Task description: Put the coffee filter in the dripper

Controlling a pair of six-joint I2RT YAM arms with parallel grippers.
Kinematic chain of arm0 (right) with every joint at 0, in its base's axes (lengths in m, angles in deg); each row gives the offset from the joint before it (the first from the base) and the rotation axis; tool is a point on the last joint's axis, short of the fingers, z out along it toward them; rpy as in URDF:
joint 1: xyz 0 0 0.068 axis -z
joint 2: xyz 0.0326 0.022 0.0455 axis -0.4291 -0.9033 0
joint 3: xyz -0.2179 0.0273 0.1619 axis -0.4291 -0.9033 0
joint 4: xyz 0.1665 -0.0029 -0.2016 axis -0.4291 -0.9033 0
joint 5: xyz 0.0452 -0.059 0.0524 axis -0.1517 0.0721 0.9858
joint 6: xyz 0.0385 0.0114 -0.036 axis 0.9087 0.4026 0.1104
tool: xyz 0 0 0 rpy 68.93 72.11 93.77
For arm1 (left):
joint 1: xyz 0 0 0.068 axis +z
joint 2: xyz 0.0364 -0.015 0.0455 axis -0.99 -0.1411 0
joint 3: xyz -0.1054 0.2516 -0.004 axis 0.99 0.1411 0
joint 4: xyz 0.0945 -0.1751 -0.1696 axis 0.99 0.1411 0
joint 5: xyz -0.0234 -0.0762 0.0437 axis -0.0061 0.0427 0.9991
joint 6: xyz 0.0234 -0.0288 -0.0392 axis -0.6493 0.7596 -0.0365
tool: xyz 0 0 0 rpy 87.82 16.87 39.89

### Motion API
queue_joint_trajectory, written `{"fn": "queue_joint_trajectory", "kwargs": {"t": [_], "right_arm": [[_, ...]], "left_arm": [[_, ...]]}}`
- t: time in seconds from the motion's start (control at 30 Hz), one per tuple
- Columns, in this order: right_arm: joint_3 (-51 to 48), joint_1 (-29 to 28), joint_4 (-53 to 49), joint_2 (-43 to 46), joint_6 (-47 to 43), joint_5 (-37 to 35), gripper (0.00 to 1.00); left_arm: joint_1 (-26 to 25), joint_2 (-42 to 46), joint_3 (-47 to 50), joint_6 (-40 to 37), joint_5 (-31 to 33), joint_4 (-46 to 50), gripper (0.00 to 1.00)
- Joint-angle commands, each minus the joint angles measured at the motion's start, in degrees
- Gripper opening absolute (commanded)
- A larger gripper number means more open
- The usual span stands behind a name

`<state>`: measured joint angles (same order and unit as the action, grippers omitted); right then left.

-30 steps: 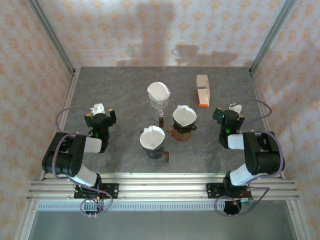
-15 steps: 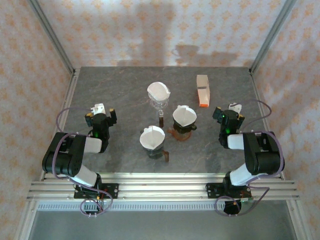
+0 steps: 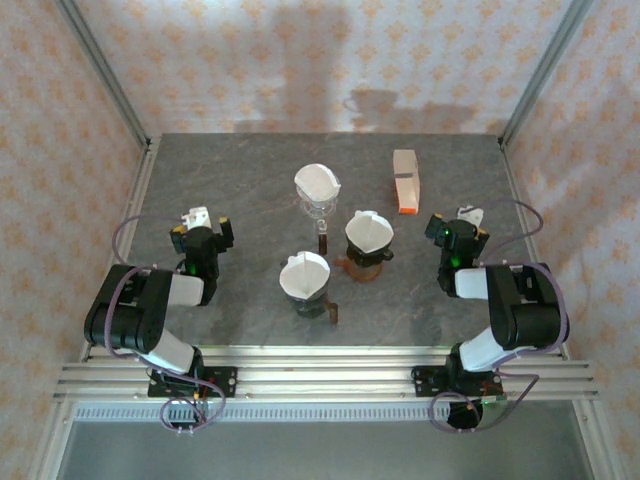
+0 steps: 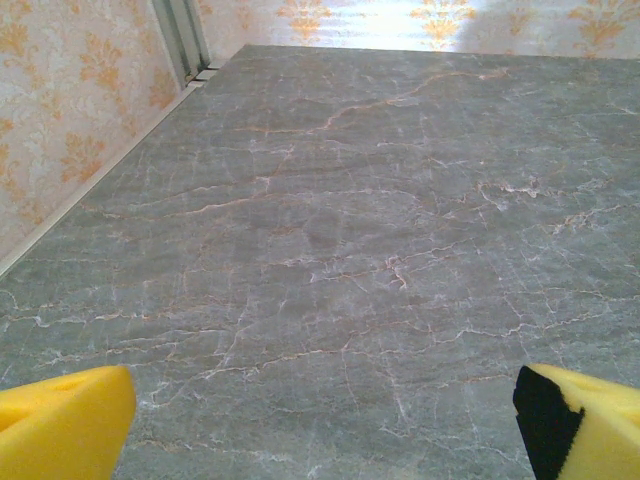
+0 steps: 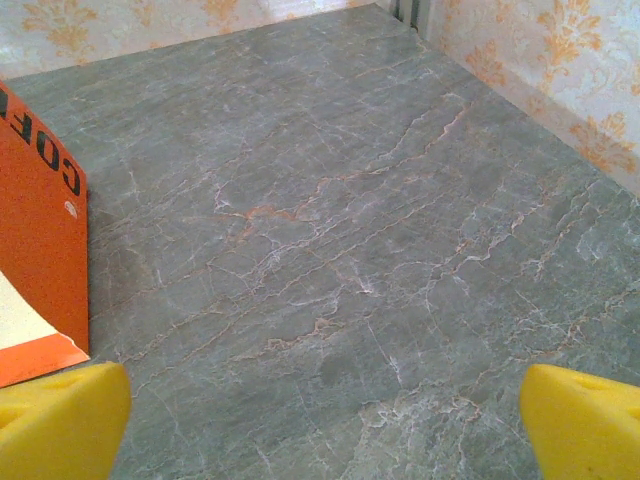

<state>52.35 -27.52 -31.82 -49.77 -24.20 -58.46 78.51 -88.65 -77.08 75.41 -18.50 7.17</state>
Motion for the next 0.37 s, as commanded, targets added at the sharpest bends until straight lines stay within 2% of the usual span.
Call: {"fn": "queue_joint_trajectory", "kwargs": {"t": [0.0, 0.33], "right_arm": [[-0.33, -0.37, 1.68, 0.40, -0.66, -0.40, 0.99], [-0.21, -0.36, 1.56, 0.41, -0.60, -0.43, 0.99]], "left_arm": [[-0.49, -0.06, -1.24, -1.01, 0.37, -0.80, 1.00], [-0.42, -0.10, -1.24, -0.98, 0.34, -0.81, 1.00]]}}
